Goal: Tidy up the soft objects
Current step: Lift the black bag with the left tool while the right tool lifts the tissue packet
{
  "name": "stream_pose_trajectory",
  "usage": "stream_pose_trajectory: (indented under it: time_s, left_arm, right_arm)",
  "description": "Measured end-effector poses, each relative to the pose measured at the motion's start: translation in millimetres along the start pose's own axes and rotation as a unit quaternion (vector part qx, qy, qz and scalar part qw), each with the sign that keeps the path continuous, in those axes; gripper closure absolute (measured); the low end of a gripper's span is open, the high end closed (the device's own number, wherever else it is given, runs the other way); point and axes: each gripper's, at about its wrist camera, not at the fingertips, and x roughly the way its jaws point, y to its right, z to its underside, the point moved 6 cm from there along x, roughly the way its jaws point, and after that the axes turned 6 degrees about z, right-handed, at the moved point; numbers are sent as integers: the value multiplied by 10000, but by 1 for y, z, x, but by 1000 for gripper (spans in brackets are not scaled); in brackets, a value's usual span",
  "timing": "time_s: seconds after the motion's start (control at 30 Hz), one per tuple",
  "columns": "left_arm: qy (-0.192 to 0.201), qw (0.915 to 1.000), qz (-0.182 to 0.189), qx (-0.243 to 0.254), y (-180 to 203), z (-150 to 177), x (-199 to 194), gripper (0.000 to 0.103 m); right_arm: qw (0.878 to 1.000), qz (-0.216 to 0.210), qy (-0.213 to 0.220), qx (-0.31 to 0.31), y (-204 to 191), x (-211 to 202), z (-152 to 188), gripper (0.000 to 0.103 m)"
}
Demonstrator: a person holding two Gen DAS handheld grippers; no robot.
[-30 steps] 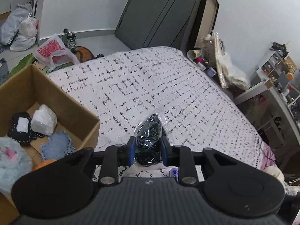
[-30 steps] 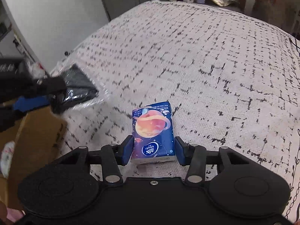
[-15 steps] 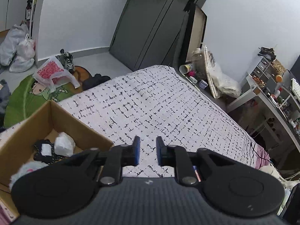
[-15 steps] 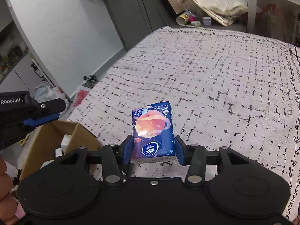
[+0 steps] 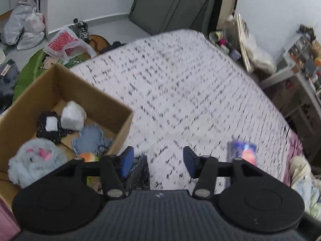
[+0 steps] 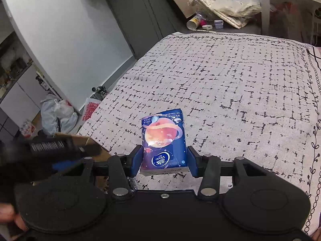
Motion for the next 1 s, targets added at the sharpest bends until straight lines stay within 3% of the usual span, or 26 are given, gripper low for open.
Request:
stream_pose_trajectory:
  time_s: [0.2,0.47,0.67,0.87,1.0]
  left_arm:
    - [-257,9995,-179,-68,-2,15,17,44]
    - [-312,9949,-905,324,6,34,37,44]
    - [-389,9849,-1544,679,11,49,58,44]
    - [-206,9726,-2102,969,13,57,67,44]
    - [-271,9678,-2260,1078,11,60,75,44]
  right_arm:
    - [9999,-6,42,153,8,-1,-6,57]
    - [9994,-37,137,329,18,-7,-15,57]
    - [9982,-111,306,494,29,-20,-24,57]
    - [9972,-175,344,636,40,-24,-27,57]
    - [9970,-241,350,654,41,-24,-26,57]
